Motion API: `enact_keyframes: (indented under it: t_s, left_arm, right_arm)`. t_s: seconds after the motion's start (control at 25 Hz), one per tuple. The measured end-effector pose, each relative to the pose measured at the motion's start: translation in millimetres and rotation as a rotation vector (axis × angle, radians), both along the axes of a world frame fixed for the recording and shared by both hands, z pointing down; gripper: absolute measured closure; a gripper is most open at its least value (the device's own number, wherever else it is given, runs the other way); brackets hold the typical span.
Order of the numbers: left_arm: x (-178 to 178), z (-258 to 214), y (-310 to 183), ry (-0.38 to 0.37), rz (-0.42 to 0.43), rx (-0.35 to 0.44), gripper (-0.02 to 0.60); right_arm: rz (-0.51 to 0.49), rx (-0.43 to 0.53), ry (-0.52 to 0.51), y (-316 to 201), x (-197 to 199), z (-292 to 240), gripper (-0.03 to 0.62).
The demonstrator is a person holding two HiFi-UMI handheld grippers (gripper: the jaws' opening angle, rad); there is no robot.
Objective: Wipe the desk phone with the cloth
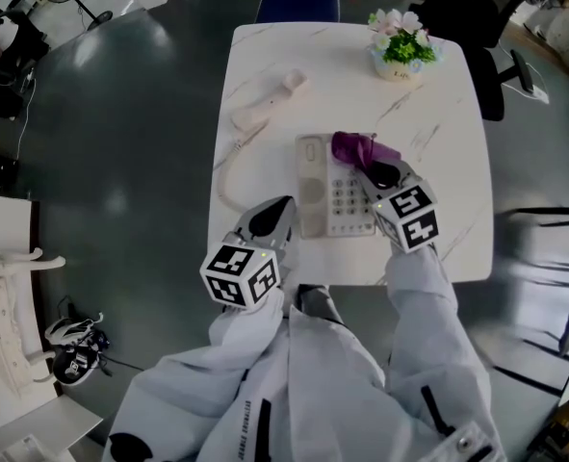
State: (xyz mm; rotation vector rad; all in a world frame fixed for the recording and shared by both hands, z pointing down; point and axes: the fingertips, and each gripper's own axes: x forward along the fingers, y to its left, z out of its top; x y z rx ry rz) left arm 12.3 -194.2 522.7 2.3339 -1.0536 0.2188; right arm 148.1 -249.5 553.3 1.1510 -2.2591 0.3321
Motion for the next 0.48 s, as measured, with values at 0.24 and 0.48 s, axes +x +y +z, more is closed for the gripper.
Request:
enact_keyframes:
  t_s: [0.24, 0.48]
  left_arm:
    - [1, 2, 7, 0.001, -0.006, -0.002, 0.583]
    - [3, 2, 14, 0.004, -0.008, 0.0, 0.583]
  right_arm:
    - [-0.014, -0.014, 0.001, 10, -1, 3, 0.556]
    - [-0.013, -0.037, 0.0, 21, -1, 6, 0.556]
